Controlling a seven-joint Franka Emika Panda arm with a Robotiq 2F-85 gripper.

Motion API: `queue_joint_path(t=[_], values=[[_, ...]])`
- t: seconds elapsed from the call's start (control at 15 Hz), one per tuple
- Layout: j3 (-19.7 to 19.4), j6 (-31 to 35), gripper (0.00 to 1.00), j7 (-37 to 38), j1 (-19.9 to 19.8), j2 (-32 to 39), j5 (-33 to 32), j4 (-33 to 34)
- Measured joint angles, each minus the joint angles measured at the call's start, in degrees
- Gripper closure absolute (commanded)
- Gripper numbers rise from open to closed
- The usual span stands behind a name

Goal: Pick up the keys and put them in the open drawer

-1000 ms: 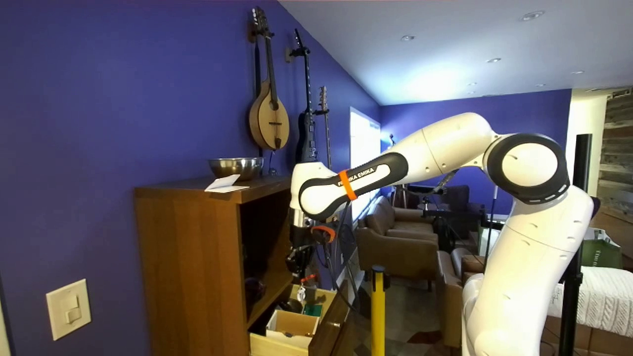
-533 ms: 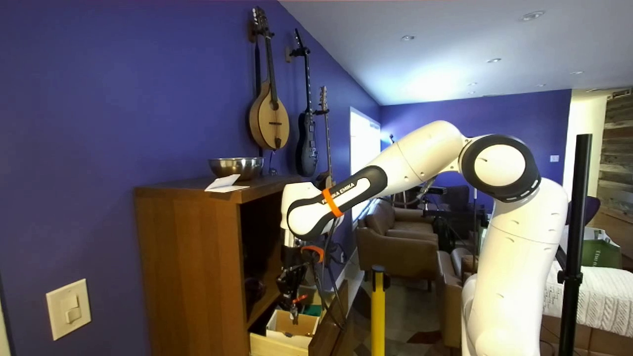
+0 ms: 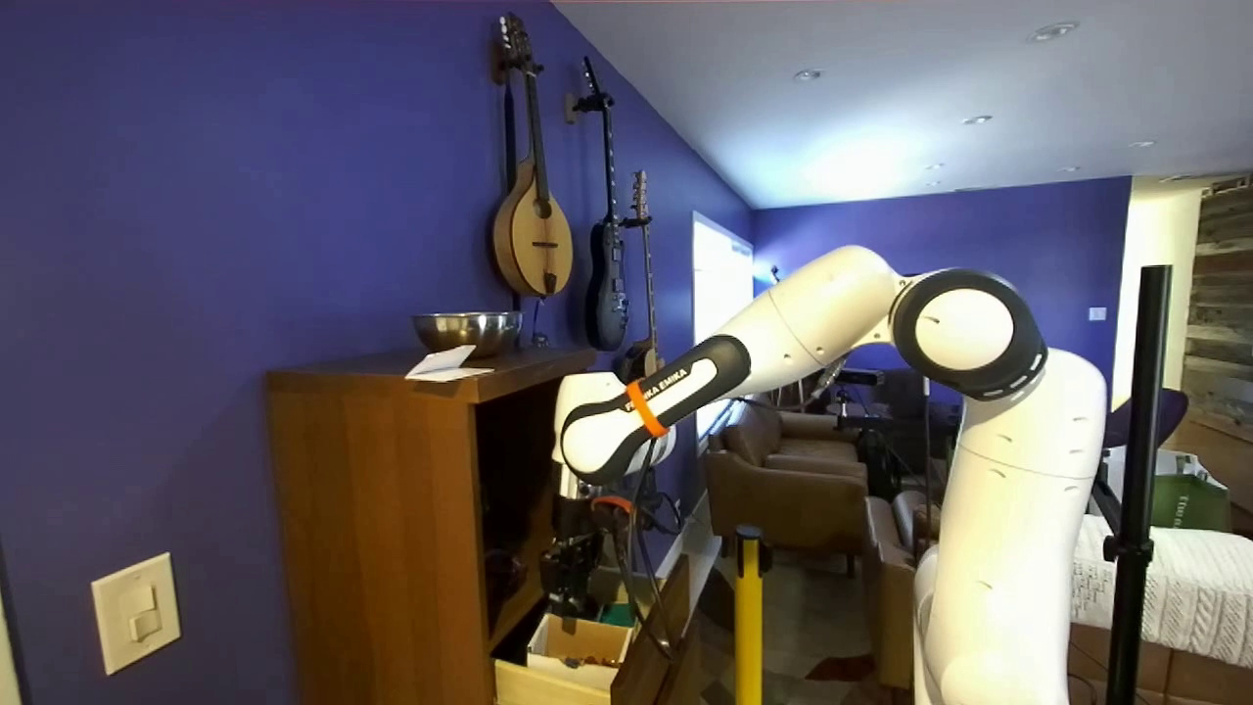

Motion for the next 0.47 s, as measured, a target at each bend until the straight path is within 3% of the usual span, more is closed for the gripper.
queue_joint_path(t=[0.13, 0.47], values=[[-0.47, -0.63, 0.01, -1.79, -0.24, -1.17, 0.37, 0.45], [-3.73, -13.93, 0.00, -16.59, -1.21, -8.05, -1.91, 0.55]])
